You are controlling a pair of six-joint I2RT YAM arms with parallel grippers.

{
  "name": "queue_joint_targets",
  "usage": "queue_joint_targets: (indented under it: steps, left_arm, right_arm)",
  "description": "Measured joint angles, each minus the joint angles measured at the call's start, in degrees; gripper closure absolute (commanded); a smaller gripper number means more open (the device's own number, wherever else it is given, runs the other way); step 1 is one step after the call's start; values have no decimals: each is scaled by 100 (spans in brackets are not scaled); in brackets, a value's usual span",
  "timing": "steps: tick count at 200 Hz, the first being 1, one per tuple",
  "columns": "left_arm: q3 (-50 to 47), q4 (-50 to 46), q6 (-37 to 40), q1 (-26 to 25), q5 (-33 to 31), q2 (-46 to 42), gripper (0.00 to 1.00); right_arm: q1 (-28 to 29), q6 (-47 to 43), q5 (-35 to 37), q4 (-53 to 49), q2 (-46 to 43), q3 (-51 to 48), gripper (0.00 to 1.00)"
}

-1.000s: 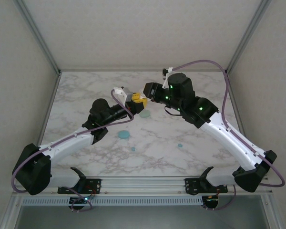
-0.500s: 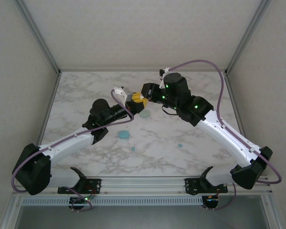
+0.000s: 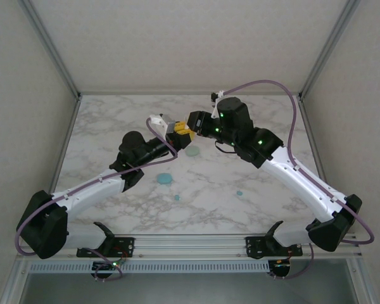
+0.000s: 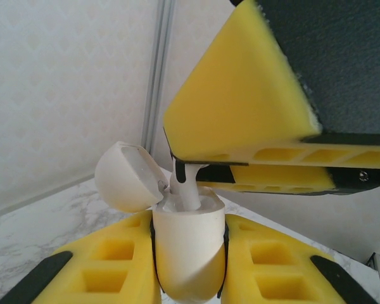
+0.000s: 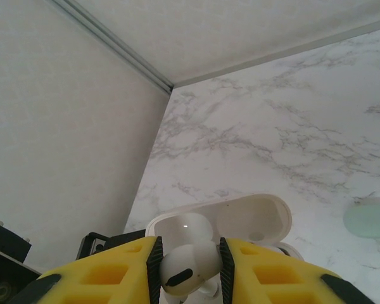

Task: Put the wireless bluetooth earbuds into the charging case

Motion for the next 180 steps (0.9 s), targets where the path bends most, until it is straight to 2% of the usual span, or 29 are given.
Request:
queue_joint_targets:
  steps: [180]
  left_arm:
    - [7, 380, 203, 0, -24, 74, 88]
  right_arm:
    - [2, 411, -229, 415, -98, -87, 68]
